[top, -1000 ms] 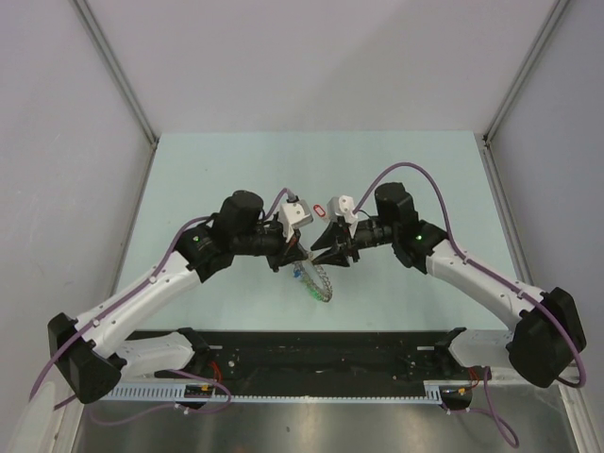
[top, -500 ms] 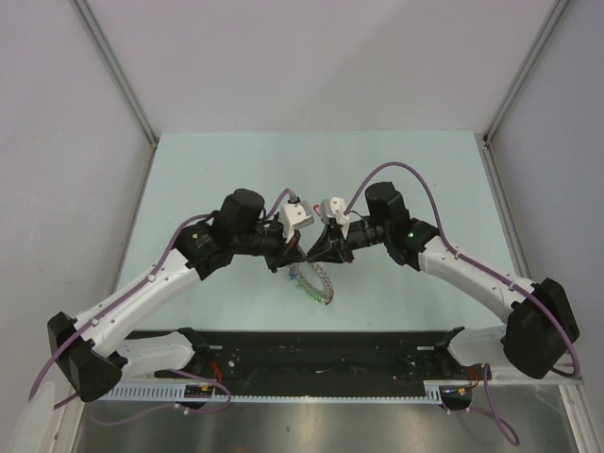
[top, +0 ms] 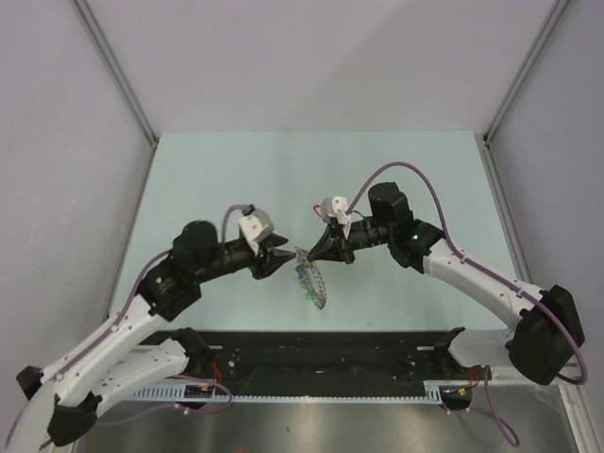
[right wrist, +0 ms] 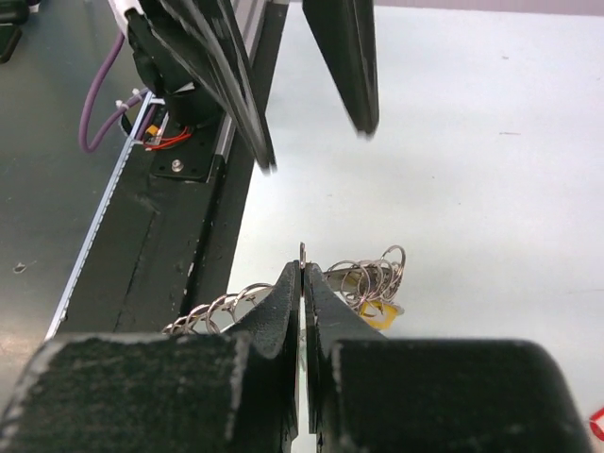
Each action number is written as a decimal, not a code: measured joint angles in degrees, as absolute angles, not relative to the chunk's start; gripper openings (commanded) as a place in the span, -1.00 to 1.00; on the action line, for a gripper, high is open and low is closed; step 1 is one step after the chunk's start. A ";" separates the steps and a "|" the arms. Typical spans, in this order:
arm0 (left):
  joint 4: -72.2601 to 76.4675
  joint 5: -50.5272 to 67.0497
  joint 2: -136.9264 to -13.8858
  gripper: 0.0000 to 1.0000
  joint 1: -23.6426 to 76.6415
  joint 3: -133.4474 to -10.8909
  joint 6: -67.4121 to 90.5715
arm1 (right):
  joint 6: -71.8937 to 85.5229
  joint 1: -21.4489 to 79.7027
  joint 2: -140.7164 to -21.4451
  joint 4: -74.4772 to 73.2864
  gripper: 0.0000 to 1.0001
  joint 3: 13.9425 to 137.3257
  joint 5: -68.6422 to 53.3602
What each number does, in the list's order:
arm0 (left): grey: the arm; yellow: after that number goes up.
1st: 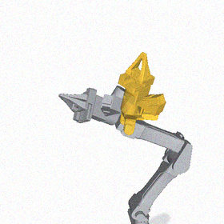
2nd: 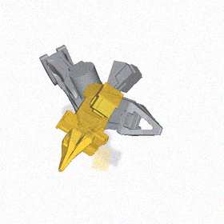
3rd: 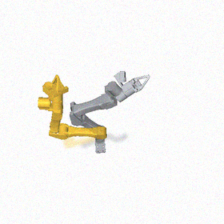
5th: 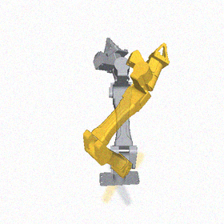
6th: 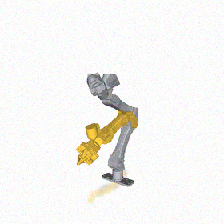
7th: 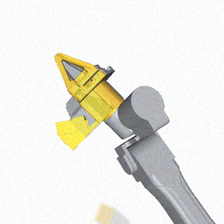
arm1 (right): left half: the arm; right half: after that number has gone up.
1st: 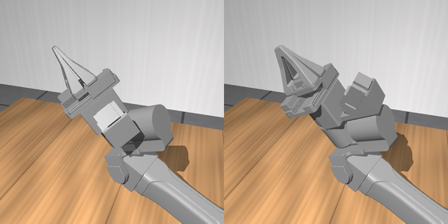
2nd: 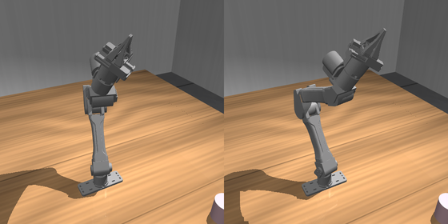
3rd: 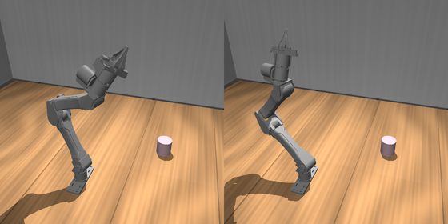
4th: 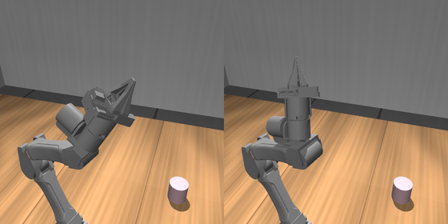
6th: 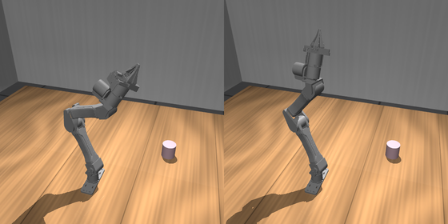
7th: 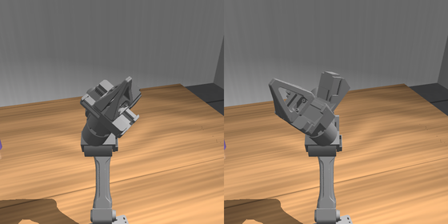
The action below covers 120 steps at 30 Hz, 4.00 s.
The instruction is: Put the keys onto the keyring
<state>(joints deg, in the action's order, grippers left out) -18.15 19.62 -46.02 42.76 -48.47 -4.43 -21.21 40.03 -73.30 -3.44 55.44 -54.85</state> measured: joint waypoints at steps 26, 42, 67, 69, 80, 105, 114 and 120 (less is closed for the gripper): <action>32.77 25.58 -39.48 -0.20 42.85 -21.41 11.03 | -2.24 40.01 -60.27 23.00 -1.00 41.04 -49.15; 38.09 27.68 -44.36 -0.45 42.92 -21.41 12.16 | 3.01 40.01 -59.99 29.47 -1.00 39.22 -48.95; 35.51 28.77 -45.17 -0.99 43.40 -22.41 13.45 | 1.83 40.23 -61.49 29.39 -0.75 39.22 -49.56; 31.70 28.27 -44.62 -0.99 43.40 -23.55 13.02 | 1.19 40.36 -61.39 28.01 -0.49 39.22 -48.66; 10.85 23.92 -42.63 -0.99 43.55 -32.10 8.62 | -4.47 40.97 -55.24 18.28 -0.04 39.22 -39.55; -1.93 22.17 -44.25 -0.99 43.55 -35.79 6.37 | -10.39 49.56 -62.81 17.87 -0.35 40.05 -26.11; -2.22 22.04 -44.27 -0.99 43.55 -35.92 5.98 | -10.81 49.93 -63.57 18.52 -0.44 40.32 -24.64; -2.39 22.26 -44.69 -0.99 43.55 -35.92 5.96 | -10.76 49.91 -64.97 19.38 -0.50 40.56 -25.45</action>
<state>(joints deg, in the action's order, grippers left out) -2.39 22.26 -44.69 43.55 -35.92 5.96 -10.76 49.91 -64.97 19.38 40.56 -25.45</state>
